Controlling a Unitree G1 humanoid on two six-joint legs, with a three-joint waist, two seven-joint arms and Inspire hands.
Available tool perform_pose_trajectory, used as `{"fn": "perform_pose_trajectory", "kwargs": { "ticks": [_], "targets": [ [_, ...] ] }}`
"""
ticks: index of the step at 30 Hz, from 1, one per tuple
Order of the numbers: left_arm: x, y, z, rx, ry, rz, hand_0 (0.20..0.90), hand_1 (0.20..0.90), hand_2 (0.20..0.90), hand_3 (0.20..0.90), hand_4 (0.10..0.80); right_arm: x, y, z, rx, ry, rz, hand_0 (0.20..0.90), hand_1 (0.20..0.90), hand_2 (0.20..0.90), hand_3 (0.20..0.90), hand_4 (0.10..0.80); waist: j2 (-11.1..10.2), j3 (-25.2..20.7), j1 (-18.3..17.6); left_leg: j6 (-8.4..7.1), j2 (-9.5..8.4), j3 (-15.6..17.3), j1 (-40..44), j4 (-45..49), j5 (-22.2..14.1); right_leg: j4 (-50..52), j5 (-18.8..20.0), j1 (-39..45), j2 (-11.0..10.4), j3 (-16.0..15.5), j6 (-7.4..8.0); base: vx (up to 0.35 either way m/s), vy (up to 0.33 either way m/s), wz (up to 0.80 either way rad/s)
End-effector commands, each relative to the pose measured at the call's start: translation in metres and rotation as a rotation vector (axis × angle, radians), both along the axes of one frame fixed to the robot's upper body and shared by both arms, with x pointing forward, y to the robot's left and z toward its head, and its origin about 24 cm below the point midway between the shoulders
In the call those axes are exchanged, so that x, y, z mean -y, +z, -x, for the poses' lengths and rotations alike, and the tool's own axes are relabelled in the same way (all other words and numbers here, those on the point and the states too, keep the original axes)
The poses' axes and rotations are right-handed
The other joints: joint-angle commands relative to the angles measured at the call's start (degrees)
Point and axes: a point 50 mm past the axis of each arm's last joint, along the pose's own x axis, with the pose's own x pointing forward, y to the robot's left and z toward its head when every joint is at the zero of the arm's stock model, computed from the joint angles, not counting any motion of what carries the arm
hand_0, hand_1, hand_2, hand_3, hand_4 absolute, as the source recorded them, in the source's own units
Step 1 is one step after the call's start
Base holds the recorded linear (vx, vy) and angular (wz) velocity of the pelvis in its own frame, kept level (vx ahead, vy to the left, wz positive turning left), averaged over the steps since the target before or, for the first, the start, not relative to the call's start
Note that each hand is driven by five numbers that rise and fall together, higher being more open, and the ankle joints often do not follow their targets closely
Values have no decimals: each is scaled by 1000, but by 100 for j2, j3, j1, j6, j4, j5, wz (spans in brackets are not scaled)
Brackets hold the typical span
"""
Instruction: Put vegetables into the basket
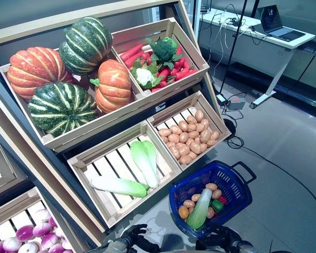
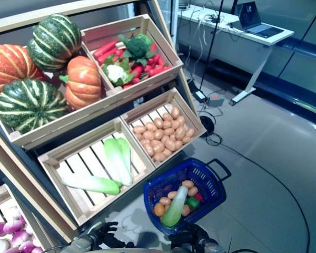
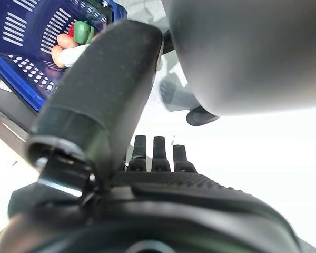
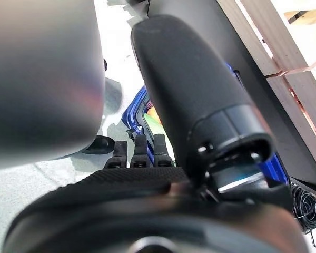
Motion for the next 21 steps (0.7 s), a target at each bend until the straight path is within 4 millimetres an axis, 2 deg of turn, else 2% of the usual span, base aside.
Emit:
{"fn": "perform_pose_trajectory", "kwargs": {
  "ticks": [1, 3, 7, 8, 9, 10, 11, 12, 14, 17, 19, 20, 21],
  "targets": [
    [5, 13, -36, 154, 14, 58, 900, 900, 900, 900, 800, -8, 7, -24, 98, 0, -35, 900, 900, 900, 900, 800, -78, 163, -46, 38, -160, -45, -80, 39, -138, 39, -125, 284, -59, 16, -14, 0, 0, 0],
    [10, 20, -50, 203, -36, 100, 900, 900, 900, 900, 800, -6, 7, -24, 97, 7, -22, 900, 900, 900, 900, 800, -41, 160, -62, 31, -165, -43, -97, 39, -132, 31, -116, 273, -57, 33, -9, 0, 0, 0],
    [27, 49, -91, 325, -152, 230, 900, 900, 900, 900, 800, 0, 10, -28, 103, 26, 0, 900, 900, 900, 900, 800, 69, 190, -106, 16, -188, -38, -151, 39, -104, 47, -93, 193, -61, 78, 4, -25, 20, -3],
    [39, 71, -113, 419, -232, 290, 900, 900, 900, 900, 800, 4, 12, -31, 113, 31, 11, 900, 900, 900, 900, 800, 121, 245, -111, 15, -195, -38, -192, 39, -90, 61, -85, 139, -69, 87, 4, -87, 45, -9],
    [43, 81, -120, 454, -261, 302, 900, 900, 900, 900, 800, 6, 13, -33, 114, 30, 18, 900, 900, 900, 900, 800, 142, 262, -110, 18, -199, -40, -208, 39, -88, 64, -85, 126, -69, 89, 3, -98, 35, -6],
    [51, 106, -136, 546, -389, 259, 900, 900, 900, 900, 800, 11, 14, -34, 115, 16, 30, 900, 900, 900, 900, 800, 183, 289, -92, 28, -211, -66, -249, 39, -84, 55, -77, 108, -73, 74, 3, -55, 7, -2],
    [52, 116, -142, 601, -439, 231, 900, 900, 900, 900, 800, 12, 14, -35, 116, 11, 33, 900, 900, 900, 900, 800, 194, 297, -87, 29, -214, -81, -264, 39, -79, 46, -71, 108, -73, 62, 3, -45, -3, 1],
    [51, 131, -149, 650, -473, 218, 900, 900, 900, 900, 800, 13, 15, -35, 117, 8, 38, 900, 900, 900, 900, 800, 205, 306, -81, 28, -216, -93, -279, 39, -77, 36, -68, 102, -72, 54, 3, -33, -16, 1],
    [44, 178, -169, 811, -534, 156, 900, 900, 900, 900, 800, 18, 15, -32, 116, 4, 60, 900, 900, 900, 900, 800, 223, 343, -48, 27, -215, -110, -336, 39, -64, 31, -72, 69, -74, 20, -7, -44, -19, 2],
    [29, 215, -182, 939, -548, 40, 900, 900, 900, 900, 800, 24, 14, -26, 112, -24, 59, 900, 900, 900, 900, 800, 237, 380, 8, 24, -217, -155, -412, 39, -26, 31, -74, 52, -67, -57, -22, -21, -30, 7],
    [21, 226, -184, 984, -556, -35, 900, 900, 900, 900, 800, 25, 14, -23, 108, -36, 58, 900, 900, 900, 900, 800, 233, 387, 31, 20, -224, -184, -439, 39, -14, 31, -84, 51, -61, -95, -32, 0, -34, 21],
    [6, 241, -187, 1042, -562, -147, 900, 900, 900, 900, 800, 28, 13, -18, 101, -65, 50, 900, 900, 900, 900, 800, 229, 423, 67, 6, -236, -216, -507, 39, 20, 31, -83, 17, -53, -127, -52, -5, -40, 15],
    [-4, 249, -188, 1073, -554, -225, 900, 900, 900, 900, 800, 29, 13, -16, 103, -77, 47, 900, 900, 900, 900, 800, 227, 458, 84, 1, -246, -242, -551, 39, 45, 31, -72, -12, -51, -148, -64, -17, -39, 10]
  ]
}}
